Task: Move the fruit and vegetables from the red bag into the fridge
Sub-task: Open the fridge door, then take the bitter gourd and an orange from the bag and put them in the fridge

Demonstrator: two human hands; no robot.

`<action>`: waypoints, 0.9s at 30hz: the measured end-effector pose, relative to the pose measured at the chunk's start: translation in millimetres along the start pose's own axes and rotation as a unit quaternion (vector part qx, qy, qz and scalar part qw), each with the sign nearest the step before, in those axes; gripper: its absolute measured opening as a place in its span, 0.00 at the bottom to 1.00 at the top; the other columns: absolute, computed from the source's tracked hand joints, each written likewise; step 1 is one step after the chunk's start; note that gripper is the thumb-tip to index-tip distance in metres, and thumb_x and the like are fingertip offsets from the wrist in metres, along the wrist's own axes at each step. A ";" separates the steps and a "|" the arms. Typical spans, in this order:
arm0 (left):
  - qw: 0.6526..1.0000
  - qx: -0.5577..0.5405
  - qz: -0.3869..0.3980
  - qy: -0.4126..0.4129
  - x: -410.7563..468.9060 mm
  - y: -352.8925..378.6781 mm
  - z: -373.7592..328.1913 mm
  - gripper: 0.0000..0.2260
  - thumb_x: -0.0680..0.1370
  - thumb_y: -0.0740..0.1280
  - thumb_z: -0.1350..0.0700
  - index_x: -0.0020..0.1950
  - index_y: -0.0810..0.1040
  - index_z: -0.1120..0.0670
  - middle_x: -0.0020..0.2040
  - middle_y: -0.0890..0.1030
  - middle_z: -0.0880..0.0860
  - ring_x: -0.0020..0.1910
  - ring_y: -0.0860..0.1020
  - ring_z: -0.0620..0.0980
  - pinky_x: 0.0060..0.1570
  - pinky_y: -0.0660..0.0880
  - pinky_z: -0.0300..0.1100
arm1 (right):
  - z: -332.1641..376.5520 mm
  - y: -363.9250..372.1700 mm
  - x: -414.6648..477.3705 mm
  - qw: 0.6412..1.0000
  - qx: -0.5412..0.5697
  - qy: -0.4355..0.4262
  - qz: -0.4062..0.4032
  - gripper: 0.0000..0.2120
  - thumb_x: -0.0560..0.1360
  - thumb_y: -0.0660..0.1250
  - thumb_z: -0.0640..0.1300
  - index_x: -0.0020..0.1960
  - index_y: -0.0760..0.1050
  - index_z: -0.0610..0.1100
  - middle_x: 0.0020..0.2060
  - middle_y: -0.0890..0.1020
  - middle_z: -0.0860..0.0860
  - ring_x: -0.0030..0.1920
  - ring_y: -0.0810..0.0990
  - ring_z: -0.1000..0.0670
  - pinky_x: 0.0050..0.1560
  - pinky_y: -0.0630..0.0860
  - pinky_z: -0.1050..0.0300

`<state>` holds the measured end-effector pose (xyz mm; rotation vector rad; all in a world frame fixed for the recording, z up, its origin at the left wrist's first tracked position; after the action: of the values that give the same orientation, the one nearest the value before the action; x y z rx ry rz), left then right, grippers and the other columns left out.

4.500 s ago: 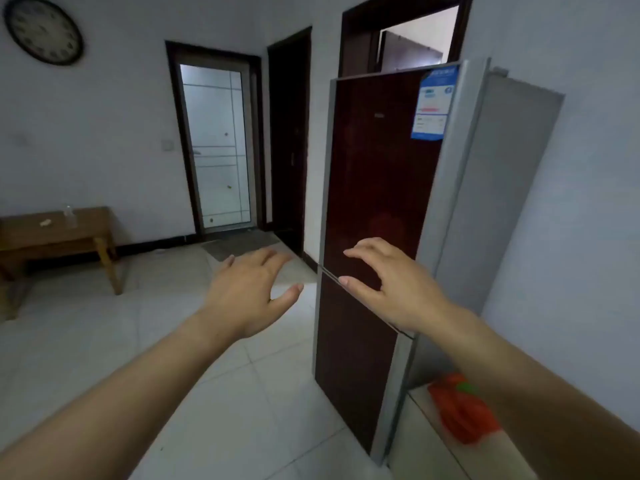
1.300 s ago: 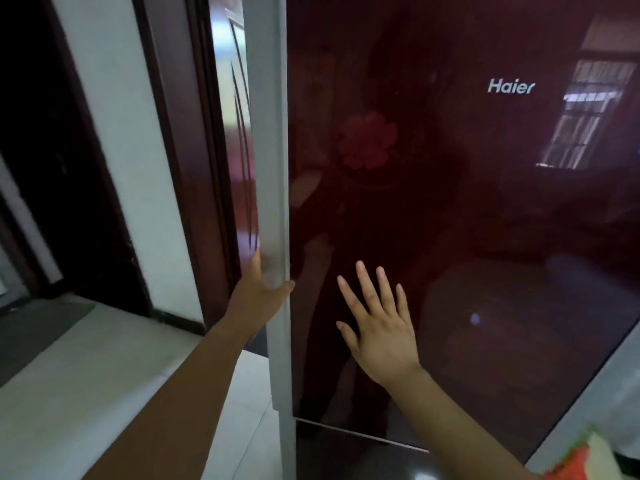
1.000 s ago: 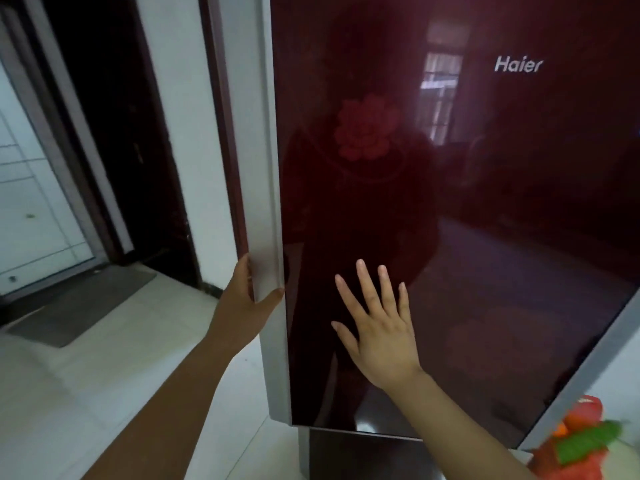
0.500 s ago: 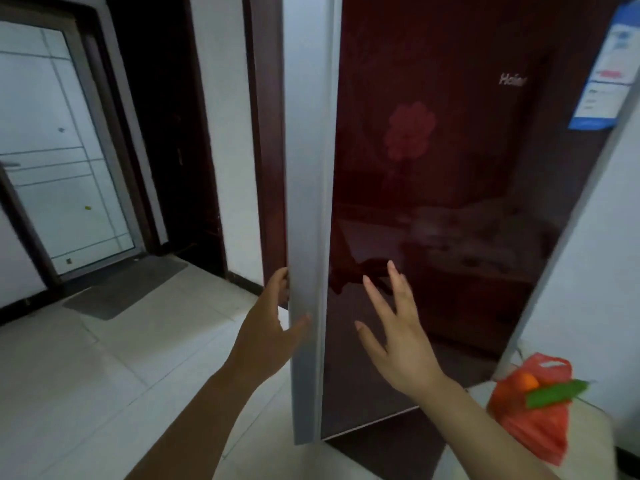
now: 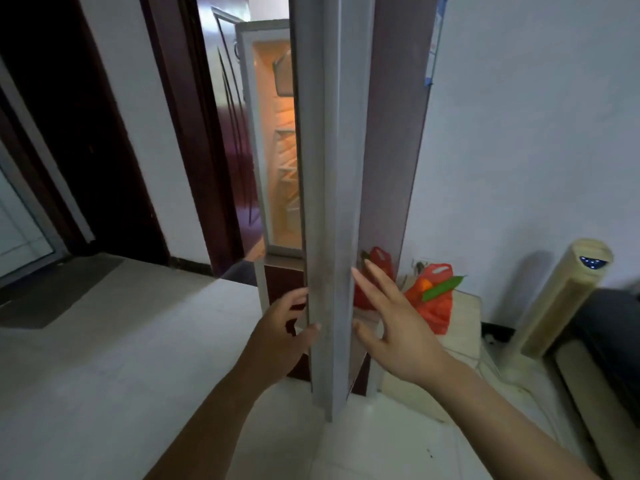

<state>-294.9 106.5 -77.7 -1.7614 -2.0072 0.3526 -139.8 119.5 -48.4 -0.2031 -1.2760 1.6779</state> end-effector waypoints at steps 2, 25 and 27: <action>0.999 -0.039 -0.003 -0.009 -0.2 13.4 -10.5 0.25 0.74 0.68 0.54 0.69 0.65 0.45 0.60 0.69 0.39 0.59 0.70 0.40 0.54 0.72 0.37 | -11.3 -12.6 -21.6 1.000 0.000 0.015 -0.009 0.33 0.76 0.61 0.52 0.75 0.46 0.60 0.75 0.46 0.59 0.74 0.49 0.59 0.70 0.57 0.62; 0.998 -0.024 -0.050 -0.011 -58.7 224.0 -125.2 0.25 0.75 0.68 0.54 0.69 0.64 0.44 0.67 0.70 0.44 0.60 0.71 0.40 0.49 0.69 0.33 | -174.6 -136.6 -158.5 0.996 0.048 0.069 0.015 0.33 0.76 0.64 0.49 0.75 0.51 0.55 0.75 0.57 0.55 0.72 0.59 0.54 0.70 0.61 0.58; 0.998 -0.010 -0.069 0.006 -70.1 244.1 -136.0 0.21 0.75 0.67 0.55 0.67 0.67 0.44 0.64 0.72 0.43 0.56 0.71 0.35 0.49 0.68 0.31 | -201.2 -154.4 -179.5 0.996 0.050 0.079 0.003 0.30 0.75 0.65 0.48 0.74 0.57 0.52 0.71 0.65 0.53 0.69 0.65 0.53 0.67 0.66 0.58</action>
<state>-10.4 61.9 -85.2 -1.6209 -2.1173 0.2762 168.8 106.9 -82.7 -0.2743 -1.0728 1.6916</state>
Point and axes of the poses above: each hand's wrist, its own x-axis towards the middle knuckle, its own y-axis out of the palm, z = x × y, the point moved 10 cm from there along x, towards the middle knuckle
